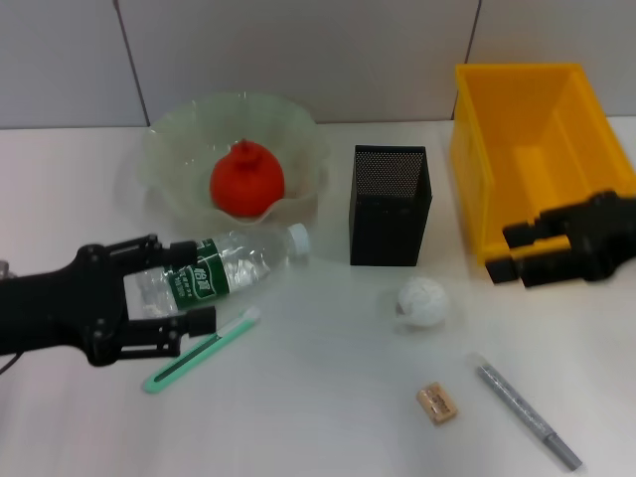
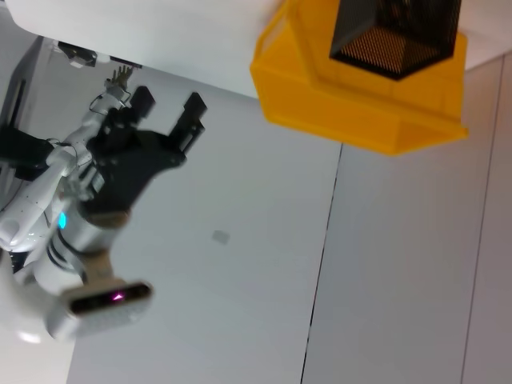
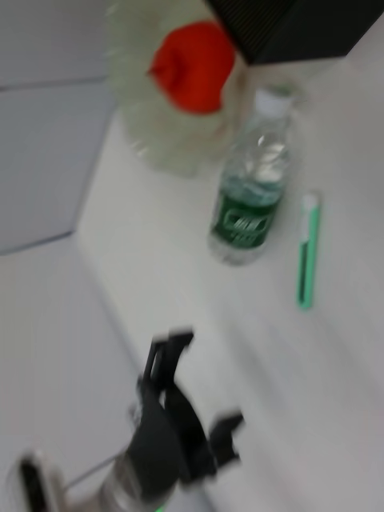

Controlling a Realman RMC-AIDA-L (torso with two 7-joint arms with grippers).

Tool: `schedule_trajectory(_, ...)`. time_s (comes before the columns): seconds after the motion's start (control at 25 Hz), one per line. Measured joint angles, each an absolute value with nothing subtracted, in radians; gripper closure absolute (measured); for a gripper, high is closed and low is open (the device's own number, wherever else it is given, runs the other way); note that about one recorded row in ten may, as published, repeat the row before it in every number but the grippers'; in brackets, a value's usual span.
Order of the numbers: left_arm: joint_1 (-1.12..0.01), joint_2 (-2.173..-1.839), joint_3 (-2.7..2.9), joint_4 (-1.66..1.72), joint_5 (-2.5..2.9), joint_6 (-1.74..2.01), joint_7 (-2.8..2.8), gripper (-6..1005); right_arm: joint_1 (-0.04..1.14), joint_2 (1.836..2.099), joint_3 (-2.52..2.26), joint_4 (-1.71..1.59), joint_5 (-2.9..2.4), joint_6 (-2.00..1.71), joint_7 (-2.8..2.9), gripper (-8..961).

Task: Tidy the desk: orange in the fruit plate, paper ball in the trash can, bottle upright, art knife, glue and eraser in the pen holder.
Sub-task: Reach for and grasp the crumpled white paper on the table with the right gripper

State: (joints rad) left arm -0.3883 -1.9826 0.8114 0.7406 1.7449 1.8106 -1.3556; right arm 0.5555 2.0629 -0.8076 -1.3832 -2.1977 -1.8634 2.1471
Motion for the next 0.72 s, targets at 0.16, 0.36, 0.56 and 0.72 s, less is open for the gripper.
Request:
schedule_trajectory(0.16, -0.382, -1.975, 0.812, 0.709, 1.76, 1.815, -1.349, 145, 0.662, 2.036, -0.882, -1.385, -2.329, -1.896, 2.305, 317)
schedule_trajectory(0.36, -0.379, -1.977, 0.811, 0.703, 1.765, 1.809, -1.349, 148, 0.752, 2.052, -0.962, -1.338, -2.521, -1.86, 2.403, 316)
schedule_trajectory(0.56, -0.378, -1.982, 0.81, 0.702, 1.765, 1.8, -1.346, 150, 0.773, 2.076, -1.013, -1.269, -2.6, -1.787, 2.407, 311)
schedule_trajectory(0.72, -0.38, -1.982, 0.81, 0.698, 1.766, 1.789, -1.344, 151, 0.774, 2.077, -1.099, -1.182, -2.602, -1.691, 2.416, 305)
